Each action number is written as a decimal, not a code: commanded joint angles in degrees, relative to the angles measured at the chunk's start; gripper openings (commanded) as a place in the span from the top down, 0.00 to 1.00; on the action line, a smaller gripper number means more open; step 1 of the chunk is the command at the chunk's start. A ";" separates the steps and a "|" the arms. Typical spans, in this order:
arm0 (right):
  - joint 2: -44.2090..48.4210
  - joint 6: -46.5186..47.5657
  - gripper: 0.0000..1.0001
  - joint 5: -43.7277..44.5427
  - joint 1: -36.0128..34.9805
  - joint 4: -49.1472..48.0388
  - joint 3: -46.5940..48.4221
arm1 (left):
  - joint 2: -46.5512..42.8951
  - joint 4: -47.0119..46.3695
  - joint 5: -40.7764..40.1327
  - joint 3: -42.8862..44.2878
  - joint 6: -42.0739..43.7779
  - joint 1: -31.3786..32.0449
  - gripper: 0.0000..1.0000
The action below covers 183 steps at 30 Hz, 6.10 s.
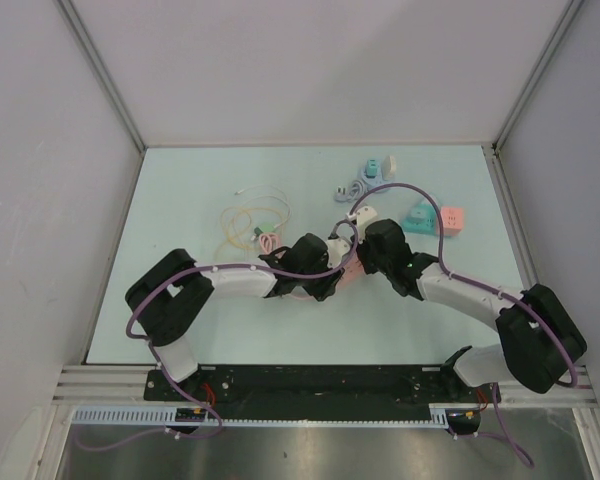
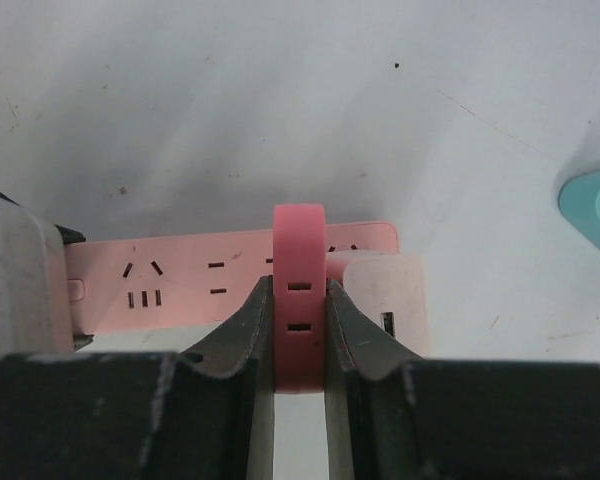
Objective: Insert the plug
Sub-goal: Insert the plug into the socket.
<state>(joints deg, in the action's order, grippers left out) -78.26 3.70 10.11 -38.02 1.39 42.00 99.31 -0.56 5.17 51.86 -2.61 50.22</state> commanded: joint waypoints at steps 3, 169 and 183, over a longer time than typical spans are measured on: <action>-1.10 1.04 1.00 -0.88 -0.65 -4.02 -0.16 | -0.61 6.62 -2.27 -1.67 2.08 -0.82 0.50; -17.38 -3.44 0.85 -12.75 -6.19 26.04 12.14 | -9.48 3.72 0.90 -9.05 -3.90 -10.23 0.50; -8.32 -6.25 0.69 -8.53 -6.63 24.10 12.14 | -7.90 5.21 -0.42 -7.56 -0.73 -6.18 0.50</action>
<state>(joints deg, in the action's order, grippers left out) -89.45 -2.11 2.37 -42.72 17.34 55.46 90.54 1.48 8.19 42.98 -1.50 43.77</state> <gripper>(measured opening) 0.282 0.505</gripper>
